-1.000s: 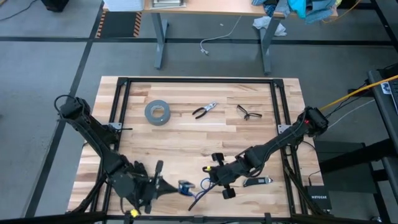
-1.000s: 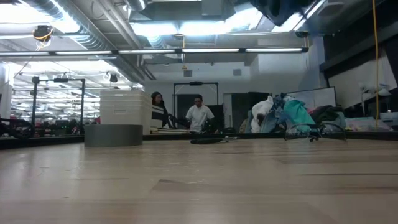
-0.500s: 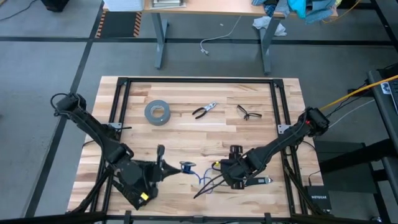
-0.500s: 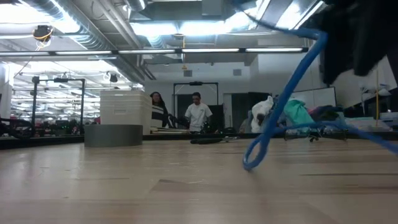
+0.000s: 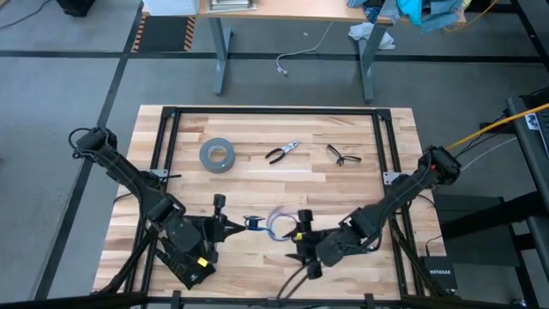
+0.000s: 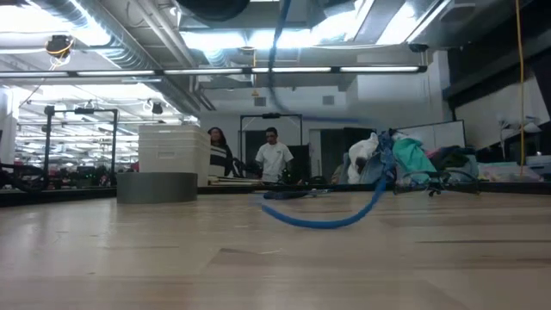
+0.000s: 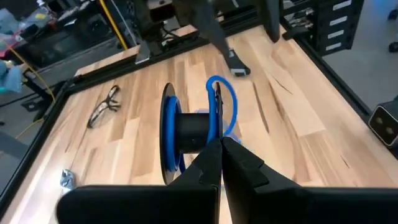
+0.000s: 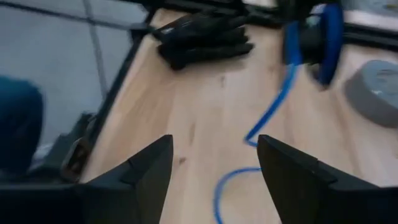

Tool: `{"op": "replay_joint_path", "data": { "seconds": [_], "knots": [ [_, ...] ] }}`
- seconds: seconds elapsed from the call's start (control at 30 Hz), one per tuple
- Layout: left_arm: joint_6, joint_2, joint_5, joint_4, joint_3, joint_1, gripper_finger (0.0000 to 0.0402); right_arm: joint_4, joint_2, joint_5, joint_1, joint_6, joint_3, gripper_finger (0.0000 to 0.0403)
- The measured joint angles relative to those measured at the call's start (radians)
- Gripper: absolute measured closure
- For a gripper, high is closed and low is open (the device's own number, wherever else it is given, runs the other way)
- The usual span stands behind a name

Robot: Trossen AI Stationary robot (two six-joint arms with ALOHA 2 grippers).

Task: Coil cords
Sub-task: Uncoil the blue wire cable from the black spool

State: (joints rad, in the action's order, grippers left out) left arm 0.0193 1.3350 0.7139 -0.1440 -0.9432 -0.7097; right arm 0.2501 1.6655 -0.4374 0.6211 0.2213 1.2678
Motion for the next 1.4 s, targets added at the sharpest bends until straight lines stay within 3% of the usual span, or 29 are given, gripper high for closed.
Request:
{"op": "replay_joint_path", "data": {
  "seconds": [0.23, 0.5, 0.87, 1.4],
  "knots": [
    [0.0, 0.0, -0.001, 0.005, 0.0, -0.001, 0.0401, -0.016, 0.067, -0.095, -0.028, 0.022, 0.0, 0.0166],
    [-0.005, 0.0, 0.0, 0.01, 0.0, 0.0, 0.0401, -0.145, 0.151, -0.056, -0.049, 0.016, 0.0, 0.0166],
    [-0.005, 0.0, 0.008, -0.002, 0.0, 0.002, 0.0401, -0.234, 0.165, -0.014, -0.048, 0.034, 0.001, 0.0175],
    [-0.025, 0.001, 0.008, 0.024, 0.0, 0.001, 0.0401, -0.245, 0.217, -0.05, -0.072, 0.055, 0.0, 0.0388]
  ]
}}
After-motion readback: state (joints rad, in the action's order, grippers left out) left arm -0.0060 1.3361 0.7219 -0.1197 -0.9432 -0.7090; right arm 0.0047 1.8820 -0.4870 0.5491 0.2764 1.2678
